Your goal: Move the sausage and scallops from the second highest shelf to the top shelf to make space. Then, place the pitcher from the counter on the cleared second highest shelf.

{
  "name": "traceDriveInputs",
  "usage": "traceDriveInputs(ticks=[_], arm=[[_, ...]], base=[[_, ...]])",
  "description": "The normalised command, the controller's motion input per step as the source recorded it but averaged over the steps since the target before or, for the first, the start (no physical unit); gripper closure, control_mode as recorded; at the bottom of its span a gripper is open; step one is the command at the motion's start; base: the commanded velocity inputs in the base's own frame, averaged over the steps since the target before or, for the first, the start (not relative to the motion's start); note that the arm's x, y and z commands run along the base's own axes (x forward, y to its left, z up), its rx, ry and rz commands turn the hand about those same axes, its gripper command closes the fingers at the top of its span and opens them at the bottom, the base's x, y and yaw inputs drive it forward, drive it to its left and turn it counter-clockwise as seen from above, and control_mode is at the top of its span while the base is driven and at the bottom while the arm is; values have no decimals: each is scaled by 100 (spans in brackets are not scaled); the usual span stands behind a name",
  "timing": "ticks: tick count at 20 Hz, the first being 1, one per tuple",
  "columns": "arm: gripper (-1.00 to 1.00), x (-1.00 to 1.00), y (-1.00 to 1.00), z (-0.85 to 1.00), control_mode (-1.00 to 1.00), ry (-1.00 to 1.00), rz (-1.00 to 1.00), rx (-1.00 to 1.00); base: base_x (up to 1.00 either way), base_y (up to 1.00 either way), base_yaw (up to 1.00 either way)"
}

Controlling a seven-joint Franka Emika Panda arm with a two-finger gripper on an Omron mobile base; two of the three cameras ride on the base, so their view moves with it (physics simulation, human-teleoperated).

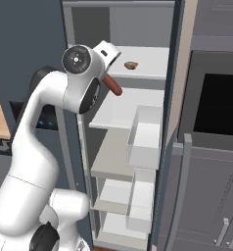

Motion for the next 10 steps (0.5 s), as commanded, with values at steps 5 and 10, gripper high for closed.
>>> traceDriveInputs(ticks=[5, 10], arm=[[100, 49, 1, 4, -100, 2, 13, -9], [100, 52, 9, -3, -100, 1, 14, -9]], base=[[0, 0, 0], [0, 0, 0]])
